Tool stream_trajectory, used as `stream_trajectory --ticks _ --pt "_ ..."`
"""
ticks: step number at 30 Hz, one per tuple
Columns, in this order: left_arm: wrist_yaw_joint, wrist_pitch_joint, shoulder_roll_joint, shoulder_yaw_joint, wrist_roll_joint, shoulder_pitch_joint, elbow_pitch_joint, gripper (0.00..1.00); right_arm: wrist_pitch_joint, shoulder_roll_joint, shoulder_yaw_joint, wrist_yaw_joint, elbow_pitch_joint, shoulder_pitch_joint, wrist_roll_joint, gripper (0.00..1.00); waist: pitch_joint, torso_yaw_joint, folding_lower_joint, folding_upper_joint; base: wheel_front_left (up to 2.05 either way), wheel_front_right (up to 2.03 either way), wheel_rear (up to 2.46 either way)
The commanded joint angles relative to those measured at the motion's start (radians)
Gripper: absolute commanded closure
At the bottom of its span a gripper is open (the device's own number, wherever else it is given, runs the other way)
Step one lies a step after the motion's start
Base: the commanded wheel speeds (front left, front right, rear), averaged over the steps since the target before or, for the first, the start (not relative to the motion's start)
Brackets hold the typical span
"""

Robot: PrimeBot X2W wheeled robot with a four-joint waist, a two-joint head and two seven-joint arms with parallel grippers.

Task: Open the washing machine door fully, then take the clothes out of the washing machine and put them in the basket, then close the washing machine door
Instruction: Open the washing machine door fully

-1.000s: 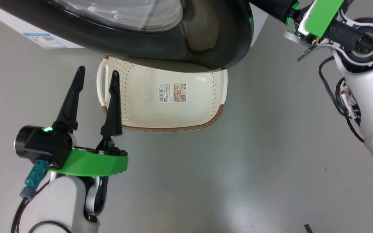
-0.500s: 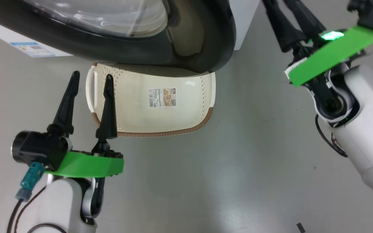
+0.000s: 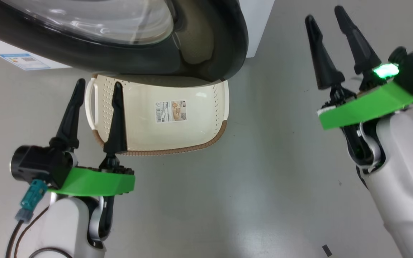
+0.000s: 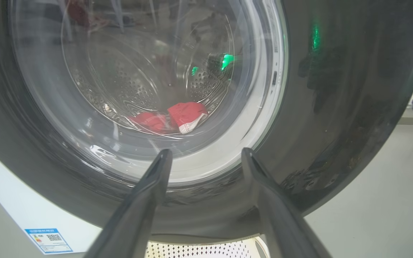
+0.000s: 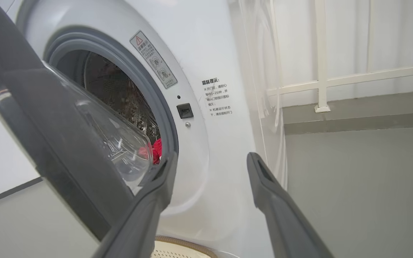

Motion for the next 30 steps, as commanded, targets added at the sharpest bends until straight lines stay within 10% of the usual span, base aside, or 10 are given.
stream_trajectory --ticks 1,10,30 --pt "0.002 -0.008 0.024 0.031 0.007 0.014 -0.023 0.00 -0.006 0.017 -0.005 0.005 -0.043 0.032 -0.034 0.00 -0.001 -0.001 0.0000 -0.0001 0.00 0.00 0.00" --pt "0.008 -0.008 0.024 0.031 0.010 0.024 -0.029 0.00 -0.006 0.073 -0.121 0.005 -0.211 0.180 -0.250 0.00 -0.008 -0.001 0.0000 -0.0001 0.00 0.00 0.00" --pt "0.000 -0.008 0.024 0.041 0.003 0.034 -0.027 0.00 -0.006 0.122 -0.189 0.005 -0.275 0.324 -0.321 0.00 -0.023 -0.011 0.0000 -0.0001 0.00 0.00 0.00"
